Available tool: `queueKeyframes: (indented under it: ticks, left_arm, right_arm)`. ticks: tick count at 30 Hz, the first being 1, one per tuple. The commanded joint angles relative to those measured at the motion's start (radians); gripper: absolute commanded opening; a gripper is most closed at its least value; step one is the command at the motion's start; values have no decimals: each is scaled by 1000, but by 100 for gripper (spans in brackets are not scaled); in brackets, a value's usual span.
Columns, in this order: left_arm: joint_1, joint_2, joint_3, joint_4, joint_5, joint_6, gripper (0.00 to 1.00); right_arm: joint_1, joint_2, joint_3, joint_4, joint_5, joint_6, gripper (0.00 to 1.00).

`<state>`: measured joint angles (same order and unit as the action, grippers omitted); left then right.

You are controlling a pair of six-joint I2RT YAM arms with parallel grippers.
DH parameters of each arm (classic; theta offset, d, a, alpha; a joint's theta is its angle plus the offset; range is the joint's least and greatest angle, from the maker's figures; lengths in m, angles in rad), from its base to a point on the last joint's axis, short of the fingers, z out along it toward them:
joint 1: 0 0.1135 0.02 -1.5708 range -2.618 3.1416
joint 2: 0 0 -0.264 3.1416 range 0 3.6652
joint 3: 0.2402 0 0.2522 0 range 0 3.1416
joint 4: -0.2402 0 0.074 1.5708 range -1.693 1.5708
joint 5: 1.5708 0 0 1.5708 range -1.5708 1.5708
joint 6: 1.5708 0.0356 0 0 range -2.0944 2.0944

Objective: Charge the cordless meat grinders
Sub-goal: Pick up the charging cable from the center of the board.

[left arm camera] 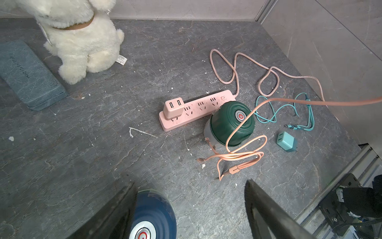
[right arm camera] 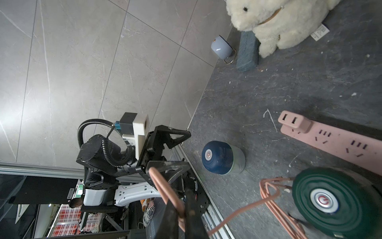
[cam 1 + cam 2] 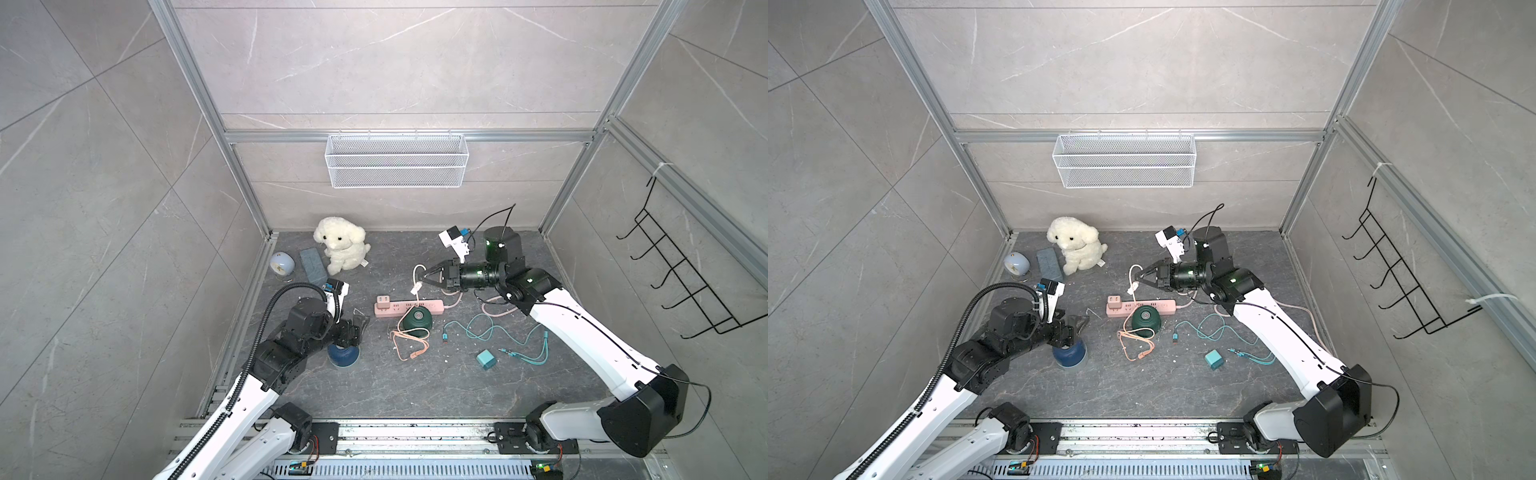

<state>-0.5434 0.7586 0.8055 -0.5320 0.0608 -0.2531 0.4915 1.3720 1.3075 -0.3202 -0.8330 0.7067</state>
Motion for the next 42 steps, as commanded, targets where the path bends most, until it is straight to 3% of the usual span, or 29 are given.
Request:
queueKeyframes:
  ticks: [1, 9, 15, 22, 27, 32, 39, 42]
  left_arm:
    - [6, -6, 6, 22, -9, 18, 83]
    - [11, 4, 11, 26, -21, 21, 83]
    - [27, 16, 15, 12, -84, 8, 83]
    - [129, 8, 20, -16, -140, -51, 83]
    - [213, -9, -11, 18, -34, -63, 83]
    - [242, -19, -16, 53, 70, -53, 83]
    - [247, 31, 13, 66, 291, 9, 81]
    - [247, 36, 26, 77, 456, 56, 80]
  right_arm:
    - [1, 13, 39, -41, 6, 13, 6]
    - [8, 26, 48, -77, 58, -23, 6]
    - [85, 76, 115, -196, 219, -153, 6]
    - [283, 199, 250, -294, 511, -244, 5]
    - [393, 310, 343, -317, 604, -279, 5]
    - [410, 342, 379, -323, 564, -458, 6]
    - [399, 275, 330, -280, 331, -819, 11]
    - [361, 256, 314, -290, 209, -903, 12]
